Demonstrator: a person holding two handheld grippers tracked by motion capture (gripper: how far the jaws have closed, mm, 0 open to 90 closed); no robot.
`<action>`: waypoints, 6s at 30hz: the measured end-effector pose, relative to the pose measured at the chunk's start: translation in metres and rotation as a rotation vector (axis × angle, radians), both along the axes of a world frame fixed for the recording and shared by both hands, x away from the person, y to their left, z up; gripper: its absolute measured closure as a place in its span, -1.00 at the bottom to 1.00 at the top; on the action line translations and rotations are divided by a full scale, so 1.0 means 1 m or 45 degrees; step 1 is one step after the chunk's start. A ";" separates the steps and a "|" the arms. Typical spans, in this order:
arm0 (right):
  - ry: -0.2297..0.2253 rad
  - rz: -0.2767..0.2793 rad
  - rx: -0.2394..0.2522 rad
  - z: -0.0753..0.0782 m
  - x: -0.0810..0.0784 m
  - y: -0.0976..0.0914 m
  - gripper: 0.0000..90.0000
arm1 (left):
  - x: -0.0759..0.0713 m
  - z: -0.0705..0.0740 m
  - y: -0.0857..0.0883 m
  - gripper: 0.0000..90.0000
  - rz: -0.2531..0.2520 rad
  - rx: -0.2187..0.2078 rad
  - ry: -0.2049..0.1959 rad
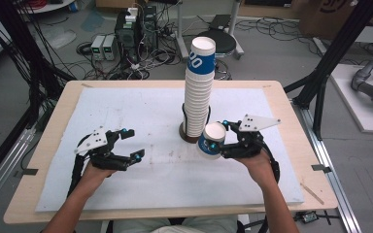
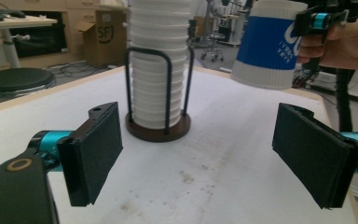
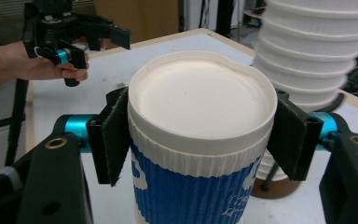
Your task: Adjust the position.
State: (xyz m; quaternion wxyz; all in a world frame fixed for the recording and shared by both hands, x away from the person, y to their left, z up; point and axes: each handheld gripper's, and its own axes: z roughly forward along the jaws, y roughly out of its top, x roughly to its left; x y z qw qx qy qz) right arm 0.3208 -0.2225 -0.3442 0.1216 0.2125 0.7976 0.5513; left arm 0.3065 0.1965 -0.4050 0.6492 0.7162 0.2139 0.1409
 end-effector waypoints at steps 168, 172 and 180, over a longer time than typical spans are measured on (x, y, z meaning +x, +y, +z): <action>0.101 0.478 0.222 -0.027 0.008 0.034 -0.30 | 0.010 0.001 -0.074 -0.59 -0.459 -0.019 0.047; 0.110 0.480 0.198 -0.030 0.007 0.032 -0.29 | 0.008 0.003 -0.074 -0.49 -0.455 0.030 0.028; 0.136 0.477 0.107 -0.031 0.005 0.030 -0.31 | 0.005 0.006 -0.078 -0.40 -0.461 0.120 0.031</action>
